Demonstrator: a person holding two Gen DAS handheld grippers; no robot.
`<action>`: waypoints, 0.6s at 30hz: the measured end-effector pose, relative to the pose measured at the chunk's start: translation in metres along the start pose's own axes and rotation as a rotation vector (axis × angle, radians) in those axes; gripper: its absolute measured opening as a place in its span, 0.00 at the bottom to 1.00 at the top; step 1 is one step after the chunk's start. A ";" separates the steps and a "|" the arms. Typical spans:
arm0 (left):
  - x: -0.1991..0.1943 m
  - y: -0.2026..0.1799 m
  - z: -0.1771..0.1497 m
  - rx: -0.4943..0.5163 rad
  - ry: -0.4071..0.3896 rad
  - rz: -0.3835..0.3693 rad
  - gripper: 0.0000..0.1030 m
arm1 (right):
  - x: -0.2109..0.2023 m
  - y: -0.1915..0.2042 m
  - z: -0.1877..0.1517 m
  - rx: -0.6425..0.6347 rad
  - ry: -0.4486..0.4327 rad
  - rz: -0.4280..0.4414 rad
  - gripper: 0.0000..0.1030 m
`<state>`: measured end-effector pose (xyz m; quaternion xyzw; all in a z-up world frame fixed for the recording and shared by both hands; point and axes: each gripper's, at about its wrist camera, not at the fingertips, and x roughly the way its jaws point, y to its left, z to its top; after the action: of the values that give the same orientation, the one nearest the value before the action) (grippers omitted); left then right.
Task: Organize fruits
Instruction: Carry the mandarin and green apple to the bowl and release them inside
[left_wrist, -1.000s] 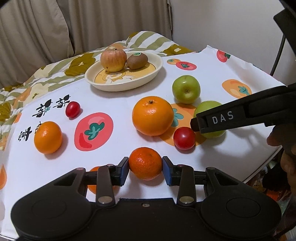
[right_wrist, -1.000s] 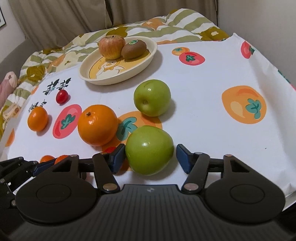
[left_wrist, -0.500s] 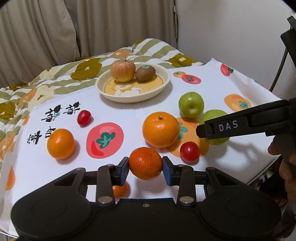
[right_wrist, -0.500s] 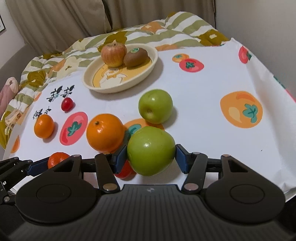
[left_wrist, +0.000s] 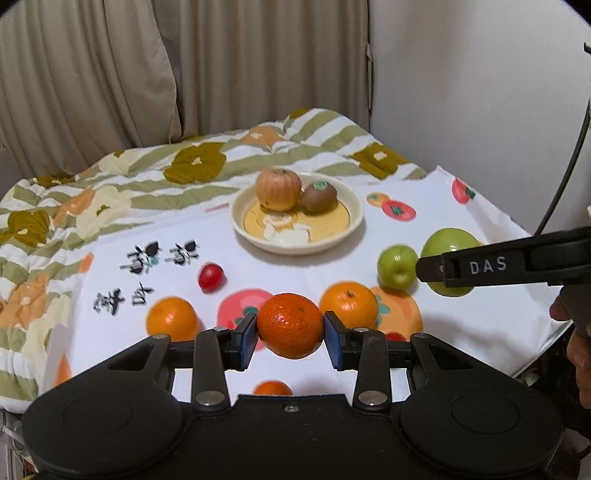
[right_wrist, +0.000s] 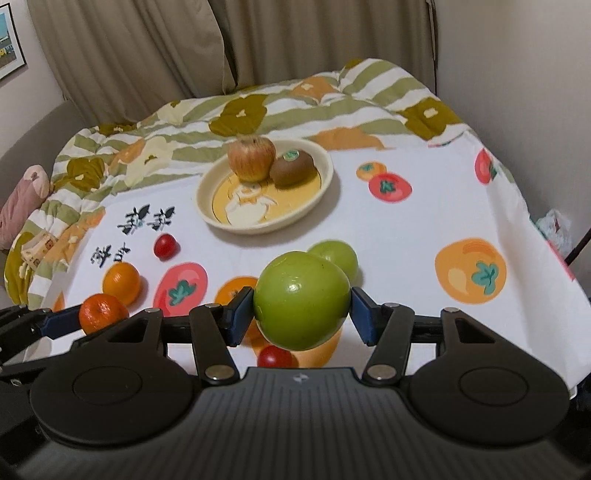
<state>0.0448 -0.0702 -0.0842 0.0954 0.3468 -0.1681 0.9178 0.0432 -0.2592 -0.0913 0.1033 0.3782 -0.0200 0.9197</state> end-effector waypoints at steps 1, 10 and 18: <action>-0.002 0.003 0.004 -0.001 -0.006 0.003 0.41 | -0.002 0.001 0.003 0.002 -0.004 0.002 0.69; -0.003 0.028 0.041 -0.010 -0.047 0.033 0.41 | -0.008 0.006 0.042 -0.033 -0.047 0.030 0.69; 0.030 0.041 0.078 -0.060 -0.031 0.048 0.41 | 0.026 0.001 0.078 -0.070 -0.037 0.068 0.69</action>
<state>0.1280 -0.0620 -0.0441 0.0735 0.3351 -0.1372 0.9292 0.1160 -0.2727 -0.0556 0.0833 0.3579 0.0224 0.9298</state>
